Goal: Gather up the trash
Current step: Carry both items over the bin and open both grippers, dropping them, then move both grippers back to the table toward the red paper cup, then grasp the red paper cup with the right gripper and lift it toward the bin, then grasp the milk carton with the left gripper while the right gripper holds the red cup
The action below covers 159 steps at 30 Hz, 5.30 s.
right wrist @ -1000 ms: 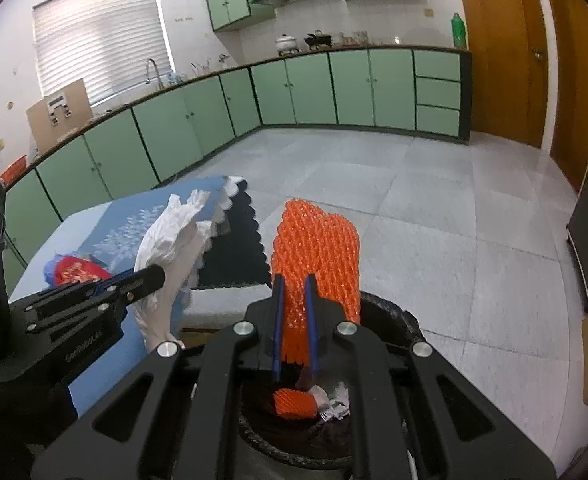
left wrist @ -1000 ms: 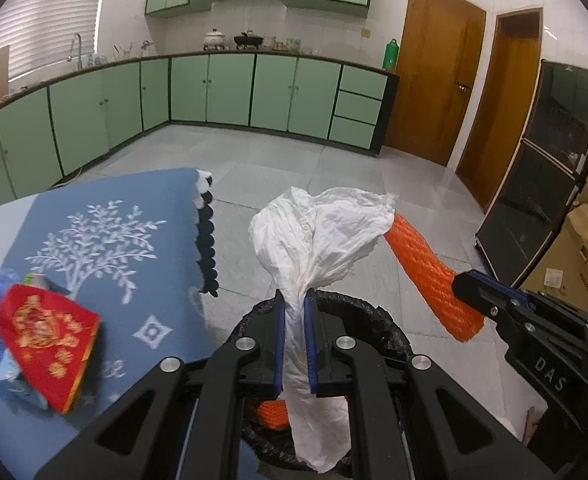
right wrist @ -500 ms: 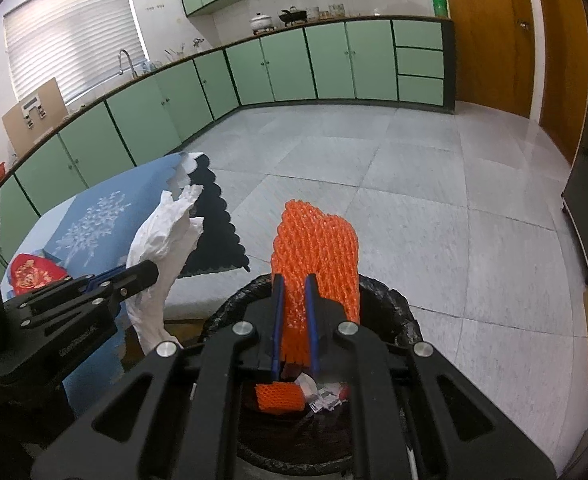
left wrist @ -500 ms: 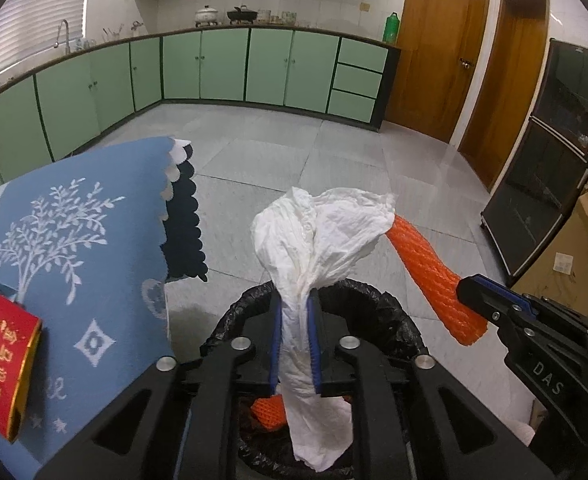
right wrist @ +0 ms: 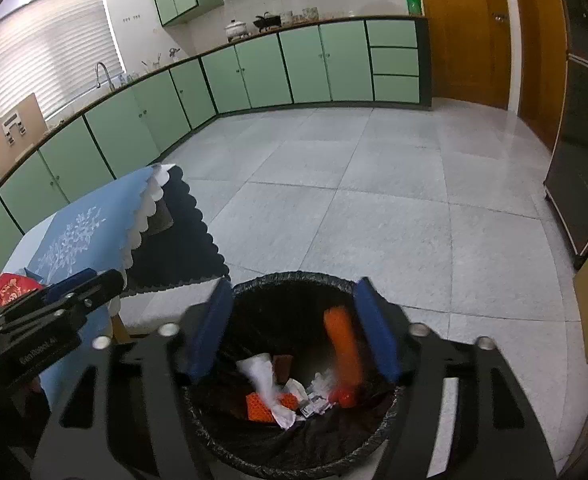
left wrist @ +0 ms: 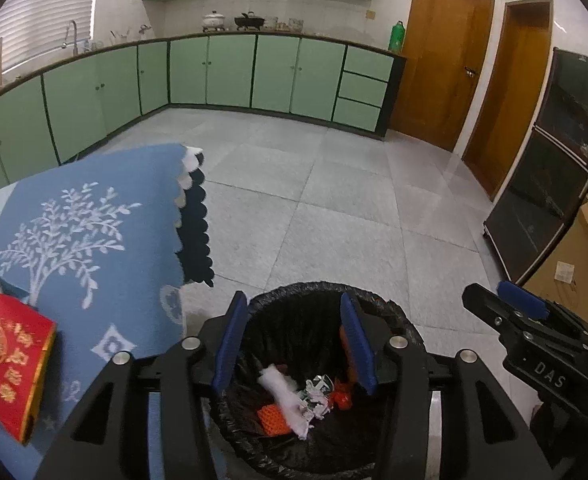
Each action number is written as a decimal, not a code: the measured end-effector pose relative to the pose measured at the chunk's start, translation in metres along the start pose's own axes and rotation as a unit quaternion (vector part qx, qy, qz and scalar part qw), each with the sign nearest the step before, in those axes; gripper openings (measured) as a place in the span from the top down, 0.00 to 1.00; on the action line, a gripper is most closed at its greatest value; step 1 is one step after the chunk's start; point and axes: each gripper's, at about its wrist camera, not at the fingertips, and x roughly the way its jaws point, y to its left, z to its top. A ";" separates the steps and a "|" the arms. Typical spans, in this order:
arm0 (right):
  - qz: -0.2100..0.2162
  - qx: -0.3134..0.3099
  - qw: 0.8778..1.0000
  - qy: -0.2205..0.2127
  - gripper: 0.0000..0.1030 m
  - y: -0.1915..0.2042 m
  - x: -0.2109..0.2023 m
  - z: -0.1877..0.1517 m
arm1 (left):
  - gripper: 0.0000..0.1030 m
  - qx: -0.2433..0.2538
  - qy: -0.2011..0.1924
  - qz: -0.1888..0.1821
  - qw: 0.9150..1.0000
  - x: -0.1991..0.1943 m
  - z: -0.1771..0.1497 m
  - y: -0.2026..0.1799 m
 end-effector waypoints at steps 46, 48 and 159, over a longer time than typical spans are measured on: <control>0.158 -0.169 0.973 -0.003 0.12 0.283 -0.025 -0.023 | 0.43 -0.134 -0.071 0.224 0.963 -0.189 -0.084 0.246; 0.161 -0.178 0.971 0.001 0.12 0.294 -0.022 -0.026 | 0.43 -0.138 -0.070 0.225 0.962 -0.190 -0.086 0.251; 0.140 -0.144 0.979 0.030 0.66 0.213 -0.009 -0.012 | 0.55 -0.090 -0.031 0.133 0.987 -0.133 -0.064 0.160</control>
